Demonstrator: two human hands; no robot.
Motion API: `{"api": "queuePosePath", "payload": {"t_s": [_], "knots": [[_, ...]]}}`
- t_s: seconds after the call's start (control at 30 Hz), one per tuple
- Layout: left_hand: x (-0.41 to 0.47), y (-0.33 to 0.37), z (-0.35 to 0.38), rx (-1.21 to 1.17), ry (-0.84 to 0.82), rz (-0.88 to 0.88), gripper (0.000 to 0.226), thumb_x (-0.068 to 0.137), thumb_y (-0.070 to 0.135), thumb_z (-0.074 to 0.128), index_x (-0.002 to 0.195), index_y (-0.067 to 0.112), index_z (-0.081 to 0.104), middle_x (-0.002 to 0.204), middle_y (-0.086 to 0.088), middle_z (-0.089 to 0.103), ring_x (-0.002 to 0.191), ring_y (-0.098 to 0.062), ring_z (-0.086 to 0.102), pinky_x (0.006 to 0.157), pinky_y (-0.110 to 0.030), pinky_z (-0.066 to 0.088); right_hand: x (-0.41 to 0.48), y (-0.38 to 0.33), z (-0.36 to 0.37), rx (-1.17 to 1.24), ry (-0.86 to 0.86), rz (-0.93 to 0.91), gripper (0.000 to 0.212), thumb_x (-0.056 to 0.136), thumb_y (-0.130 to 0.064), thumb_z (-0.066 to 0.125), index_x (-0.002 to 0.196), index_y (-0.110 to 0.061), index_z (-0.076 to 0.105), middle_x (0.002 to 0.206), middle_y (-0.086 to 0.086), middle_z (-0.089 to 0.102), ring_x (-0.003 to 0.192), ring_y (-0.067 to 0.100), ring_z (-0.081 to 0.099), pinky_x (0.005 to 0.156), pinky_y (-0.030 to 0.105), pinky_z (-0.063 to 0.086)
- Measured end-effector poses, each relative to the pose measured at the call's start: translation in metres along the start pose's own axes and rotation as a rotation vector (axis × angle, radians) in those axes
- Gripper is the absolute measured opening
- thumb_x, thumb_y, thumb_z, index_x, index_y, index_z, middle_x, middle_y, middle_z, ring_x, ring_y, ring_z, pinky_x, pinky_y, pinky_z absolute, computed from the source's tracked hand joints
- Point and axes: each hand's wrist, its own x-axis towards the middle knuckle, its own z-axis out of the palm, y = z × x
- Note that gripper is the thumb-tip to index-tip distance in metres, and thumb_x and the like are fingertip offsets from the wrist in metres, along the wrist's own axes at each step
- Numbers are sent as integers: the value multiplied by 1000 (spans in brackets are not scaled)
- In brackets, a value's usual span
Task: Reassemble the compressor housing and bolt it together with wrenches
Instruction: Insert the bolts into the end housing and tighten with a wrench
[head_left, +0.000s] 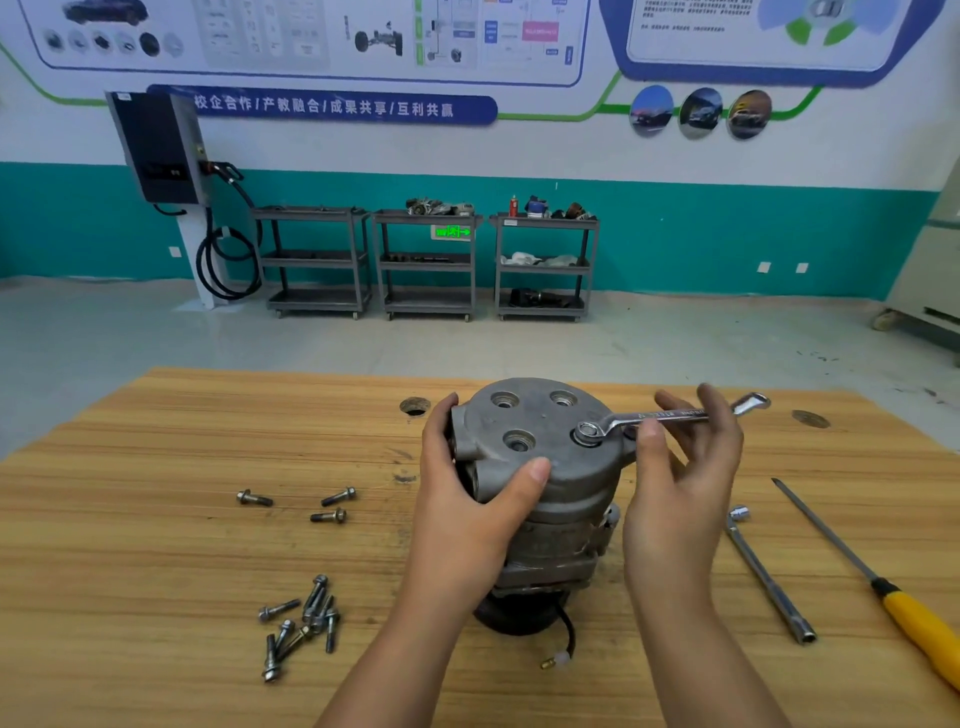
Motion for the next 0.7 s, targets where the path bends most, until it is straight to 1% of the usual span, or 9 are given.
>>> {"api": "queuePosePath", "payload": {"t_s": [0.07, 0.13, 0.2, 0.27, 0.33, 0.43, 0.57, 0.63, 0.7], "knots": [[-1, 0, 0, -1, 2, 2, 95, 52, 57, 71, 135, 42, 29, 124, 18, 55, 103, 8, 59, 79, -7, 47, -8, 7, -3, -19, 63, -86, 41, 91, -11, 54, 115, -43, 46, 114, -20, 55, 110, 1, 52, 92, 17, 38], [-1, -1, 0, 2, 3, 1, 95, 52, 58, 71, 135, 42, 29, 123, 19, 55, 103, 9, 59, 78, -6, 47, -12, 11, -8, -140, 52, -177, 27, 88, -16, 48, 109, -32, 55, 113, -14, 57, 109, 4, 51, 89, 10, 36], [0, -1, 0, 3, 3, 0, 94, 52, 58, 71, 134, 44, 28, 123, 20, 55, 102, 9, 58, 77, -6, 46, -14, 15, -10, -186, -5, -165, 23, 88, -15, 46, 101, -26, 61, 111, -11, 59, 108, 2, 52, 90, 16, 39], [-1, 0, 0, 9, 0, -6, 93, 52, 59, 71, 133, 46, 28, 123, 20, 55, 103, 9, 59, 79, -7, 48, -10, 11, -11, -19, -21, 5, 26, 92, -9, 50, 98, -32, 62, 108, -13, 63, 105, 0, 56, 87, 17, 43], [-1, 1, -1, 14, -1, -12, 90, 54, 56, 72, 132, 47, 28, 123, 20, 55, 102, 8, 59, 81, -9, 49, 4, 4, -14, 273, -22, 211, 28, 94, -7, 48, 108, -28, 60, 110, -11, 66, 108, 3, 59, 88, 21, 42], [-1, 0, -1, 17, -5, -15, 84, 61, 46, 73, 132, 47, 29, 123, 20, 54, 101, 9, 59, 80, -9, 49, 26, -9, -21, 646, -62, 337, 25, 100, -23, 35, 116, -18, 53, 108, 3, 71, 108, 17, 64, 92, 33, 42], [-1, 2, -1, 19, -9, -17, 81, 56, 55, 73, 123, 56, 28, 125, 18, 54, 104, 7, 58, 84, -12, 50, 12, -22, -26, 763, 99, 205, 44, 102, -34, 20, 89, -13, 56, 71, 5, 67, 75, 22, 66, 85, 38, 51], [-1, 1, 0, 15, -3, -17, 85, 52, 60, 70, 125, 55, 29, 126, 18, 53, 106, 6, 58, 85, -13, 50, -7, -24, -26, 745, 96, 33, 45, 101, -37, 20, 83, -14, 55, 73, 5, 67, 78, 24, 65, 86, 38, 52], [0, 0, 1, 8, 3, -15, 82, 51, 60, 70, 123, 57, 29, 124, 20, 54, 102, 8, 58, 79, -8, 48, -24, -24, -24, 689, 38, -167, 41, 96, -46, 35, 84, -15, 58, 80, 5, 67, 85, 27, 63, 85, 40, 52]]}}
